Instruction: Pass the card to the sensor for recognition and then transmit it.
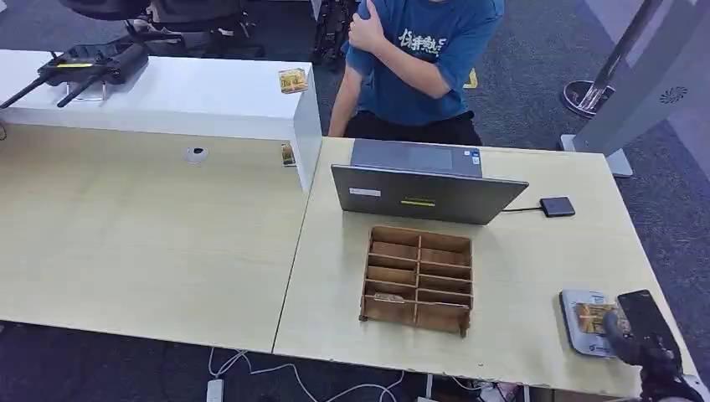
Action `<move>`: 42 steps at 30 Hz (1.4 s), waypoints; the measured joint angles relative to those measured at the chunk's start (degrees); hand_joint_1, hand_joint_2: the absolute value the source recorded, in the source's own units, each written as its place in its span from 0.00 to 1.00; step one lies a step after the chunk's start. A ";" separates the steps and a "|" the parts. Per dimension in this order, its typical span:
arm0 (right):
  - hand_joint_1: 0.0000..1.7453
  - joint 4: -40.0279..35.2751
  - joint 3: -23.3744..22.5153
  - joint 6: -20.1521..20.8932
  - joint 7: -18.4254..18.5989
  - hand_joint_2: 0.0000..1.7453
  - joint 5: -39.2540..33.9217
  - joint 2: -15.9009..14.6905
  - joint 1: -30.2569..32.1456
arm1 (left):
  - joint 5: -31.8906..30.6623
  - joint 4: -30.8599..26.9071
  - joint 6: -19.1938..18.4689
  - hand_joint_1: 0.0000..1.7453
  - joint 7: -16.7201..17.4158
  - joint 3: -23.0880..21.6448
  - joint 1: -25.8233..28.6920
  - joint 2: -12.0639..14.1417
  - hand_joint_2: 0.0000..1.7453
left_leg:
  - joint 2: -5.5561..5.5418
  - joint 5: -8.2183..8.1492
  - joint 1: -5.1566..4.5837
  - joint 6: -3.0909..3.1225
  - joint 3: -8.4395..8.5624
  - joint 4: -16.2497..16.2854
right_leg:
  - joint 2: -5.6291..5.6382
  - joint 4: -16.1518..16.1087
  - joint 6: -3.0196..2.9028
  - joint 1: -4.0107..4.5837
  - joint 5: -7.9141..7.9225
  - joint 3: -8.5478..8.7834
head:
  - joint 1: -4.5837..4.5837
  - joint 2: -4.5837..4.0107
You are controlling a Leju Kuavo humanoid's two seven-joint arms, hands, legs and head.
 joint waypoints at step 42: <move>1.00 -30.46 0.61 -31.10 -3.15 1.00 42.30 3.93 4.98 | -2.40 0.00 -0.63 0.00 -0.30 1.64 0.00 -0.07 0.00 | 0.00 0.00 0.00 0.00 -0.03 0.00 | -0.01 0.02 0.00 0.00 0.00 -0.02 | 0.00 0.00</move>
